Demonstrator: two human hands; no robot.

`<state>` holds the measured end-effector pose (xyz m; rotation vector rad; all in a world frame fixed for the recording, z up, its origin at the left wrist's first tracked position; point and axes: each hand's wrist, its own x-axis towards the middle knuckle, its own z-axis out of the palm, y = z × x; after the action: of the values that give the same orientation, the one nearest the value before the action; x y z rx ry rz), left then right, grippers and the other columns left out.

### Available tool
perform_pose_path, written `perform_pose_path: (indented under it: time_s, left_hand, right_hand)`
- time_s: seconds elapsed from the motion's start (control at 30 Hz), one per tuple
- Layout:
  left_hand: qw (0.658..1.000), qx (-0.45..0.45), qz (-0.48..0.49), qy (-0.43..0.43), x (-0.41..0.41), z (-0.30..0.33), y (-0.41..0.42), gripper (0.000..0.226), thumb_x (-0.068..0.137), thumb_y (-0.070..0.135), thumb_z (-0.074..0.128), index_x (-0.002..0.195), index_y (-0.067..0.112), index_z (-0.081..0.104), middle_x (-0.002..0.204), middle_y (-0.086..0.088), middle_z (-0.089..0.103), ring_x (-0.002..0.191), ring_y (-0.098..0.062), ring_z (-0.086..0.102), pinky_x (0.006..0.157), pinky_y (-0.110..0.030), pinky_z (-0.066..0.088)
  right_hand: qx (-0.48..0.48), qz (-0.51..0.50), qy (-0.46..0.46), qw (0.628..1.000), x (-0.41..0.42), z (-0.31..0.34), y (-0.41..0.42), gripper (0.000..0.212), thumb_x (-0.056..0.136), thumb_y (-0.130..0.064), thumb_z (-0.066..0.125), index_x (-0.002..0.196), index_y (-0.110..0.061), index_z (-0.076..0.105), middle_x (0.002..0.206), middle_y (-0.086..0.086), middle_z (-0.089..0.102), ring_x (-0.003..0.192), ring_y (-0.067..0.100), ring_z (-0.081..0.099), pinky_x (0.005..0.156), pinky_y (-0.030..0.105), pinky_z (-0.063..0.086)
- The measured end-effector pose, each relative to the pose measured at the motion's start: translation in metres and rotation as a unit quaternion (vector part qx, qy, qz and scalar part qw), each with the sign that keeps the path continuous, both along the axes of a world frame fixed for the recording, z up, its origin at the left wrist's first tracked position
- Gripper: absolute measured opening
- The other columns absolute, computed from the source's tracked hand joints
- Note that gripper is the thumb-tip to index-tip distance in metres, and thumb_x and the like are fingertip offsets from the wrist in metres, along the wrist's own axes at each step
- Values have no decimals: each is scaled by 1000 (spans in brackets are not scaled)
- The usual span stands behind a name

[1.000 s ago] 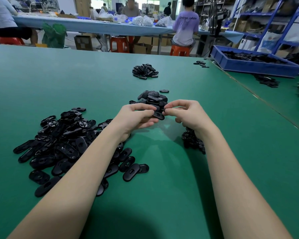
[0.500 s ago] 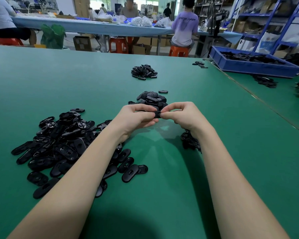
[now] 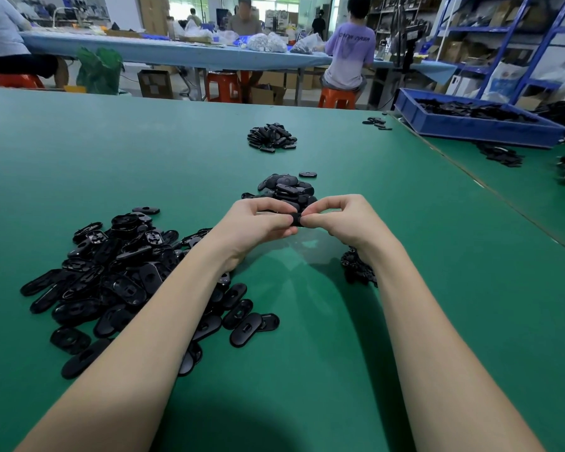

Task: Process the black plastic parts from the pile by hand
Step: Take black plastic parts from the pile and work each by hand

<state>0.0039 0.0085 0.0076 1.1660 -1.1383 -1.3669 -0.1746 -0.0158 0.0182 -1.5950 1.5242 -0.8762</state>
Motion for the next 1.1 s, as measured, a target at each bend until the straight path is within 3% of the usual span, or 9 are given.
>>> perform_pose_path:
  time_s: [0.13, 0.3, 0.5, 0.63, 0.73, 0.83, 1.1]
  left_hand:
    - [1000, -6, -1, -29, 0, -1, 0, 13, 93, -5, 62, 98, 4, 70, 85, -9, 76, 78, -19, 75, 75, -18, 58]
    - [999, 4, -14, -36, 2, 0, -1, 16, 94, -6, 57, 95, 5, 69, 79, -7, 74, 73, -16, 73, 70, -18, 57]
    - [996, -19, -9, -90, 1, 0, -1, 19, 86, -8, 63, 95, 9, 63, 70, -6, 70, 70, -18, 60, 84, -27, 56]
    - [995, -17, 10, -97, 1, 0, -1, 20, 86, -8, 63, 93, 10, 63, 69, -6, 70, 70, -19, 59, 88, -29, 55]
    - [995, -17, 11, -101, 0, 0, -1, 19, 85, -7, 65, 92, 11, 65, 68, -5, 69, 67, -17, 58, 84, -27, 55]
    - [993, -19, 12, -112, 0, -1, -1, 17, 84, -4, 69, 93, 11, 69, 69, -4, 69, 63, -13, 59, 78, -23, 54]
    - [992, -4, 21, -125, 2, -5, -3, 19, 82, -4, 75, 85, 14, 73, 79, -6, 73, 79, -18, 66, 94, -33, 55]
  right_hand:
    - [16, -6, -3, 1000, -1, 0, 1, 14, 75, -29, 88, 82, -27, 76, 39, -23, 46, 38, -3, 44, 35, 8, 25]
    - [56, 13, -42, 997, -4, -2, 5, 13, 72, -35, 90, 75, -29, 79, 72, -6, 60, 62, 12, 44, 41, 16, 28]
    - [50, 31, -58, 997, -1, -5, 3, 16, 71, -39, 91, 78, -28, 80, 71, -7, 60, 59, 9, 42, 43, 16, 29]
    - [32, 33, -46, 998, 0, -4, 0, 8, 76, -27, 86, 74, -26, 78, 60, -10, 55, 48, 3, 41, 42, 13, 29]
    - [8, 33, -27, 999, 2, -4, -1, 8, 78, -21, 83, 73, -24, 77, 48, -20, 54, 40, -3, 44, 39, 7, 30]
    - [-7, 25, -14, 1000, 4, -6, -3, 9, 76, -24, 82, 69, -25, 76, 51, -21, 59, 44, -6, 48, 42, 6, 33]
    - [-32, 30, -27, 999, 9, -17, -1, 12, 76, -20, 82, 71, -21, 71, 50, -17, 55, 46, 1, 46, 46, 10, 36]
